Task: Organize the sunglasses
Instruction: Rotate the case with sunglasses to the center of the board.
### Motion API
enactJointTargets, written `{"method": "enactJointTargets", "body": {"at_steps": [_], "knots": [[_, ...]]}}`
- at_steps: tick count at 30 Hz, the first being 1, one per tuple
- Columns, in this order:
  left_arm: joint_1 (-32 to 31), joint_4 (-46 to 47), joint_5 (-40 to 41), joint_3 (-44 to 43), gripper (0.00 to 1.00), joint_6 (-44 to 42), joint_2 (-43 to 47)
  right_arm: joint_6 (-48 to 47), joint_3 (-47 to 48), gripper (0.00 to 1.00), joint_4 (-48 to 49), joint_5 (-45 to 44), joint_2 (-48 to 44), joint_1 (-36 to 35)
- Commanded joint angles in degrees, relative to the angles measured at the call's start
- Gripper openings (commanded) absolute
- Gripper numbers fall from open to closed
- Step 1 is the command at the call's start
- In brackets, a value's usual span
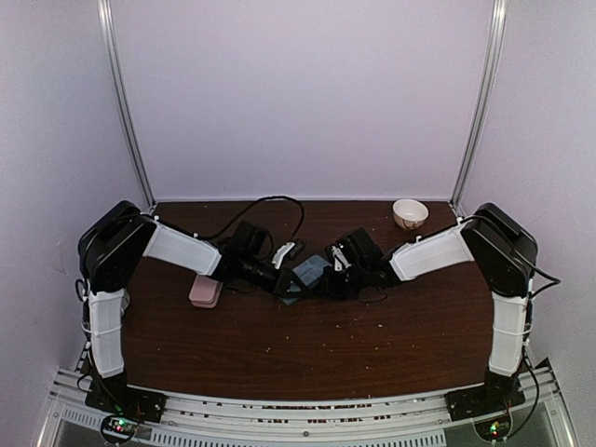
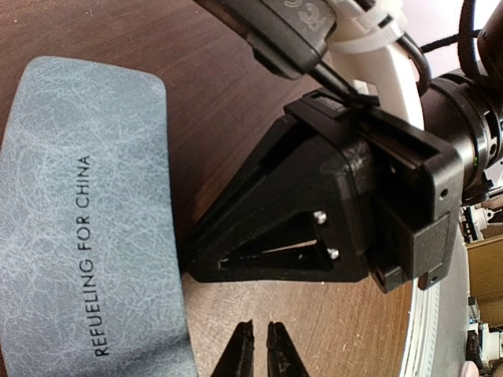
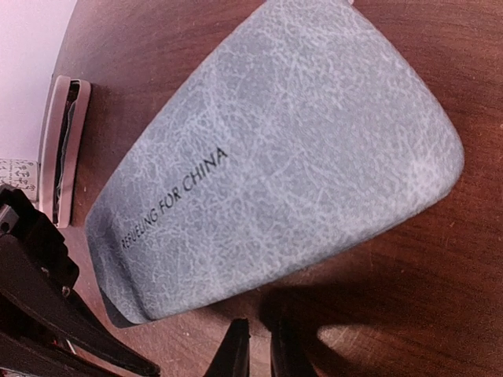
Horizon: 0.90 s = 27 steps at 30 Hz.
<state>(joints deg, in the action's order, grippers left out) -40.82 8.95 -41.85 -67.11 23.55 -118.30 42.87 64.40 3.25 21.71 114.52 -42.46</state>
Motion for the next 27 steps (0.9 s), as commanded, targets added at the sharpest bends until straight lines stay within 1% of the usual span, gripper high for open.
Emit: {"method": "enactJointTargets", "body": {"at_steps": [1, 7, 15, 21, 27], "knots": [[0.1, 1.3, -0.5, 0.2, 0.1, -0.3, 0.9, -1.6, 0.4, 0.11, 0.4, -1.4, -0.2, 0.4], [-0.1, -0.2, 1.9, 1.1, 0.11, -1.3, 4.1, -3.7, -0.5, 0.12, -0.9, -2.8, -2.4, 0.8], [-0.6, -0.6, 9.0, 5.3, 0.14, -3.0, 10.7, -5.7, 1.5, 0.17, -5.9, -7.9, -3.4, 1.1], [-0.7, -0.6, 16.0, 10.3, 0.15, -4.6, 16.5, -4.6, 5.8, 0.19, -10.8, -12.1, -1.1, 1.3], [-0.7, 0.1, 21.9, 16.1, 0.15, -5.9, 22.7, -2.6, 11.5, 0.19, -14.0, -11.9, 2.8, 1.1]]}}
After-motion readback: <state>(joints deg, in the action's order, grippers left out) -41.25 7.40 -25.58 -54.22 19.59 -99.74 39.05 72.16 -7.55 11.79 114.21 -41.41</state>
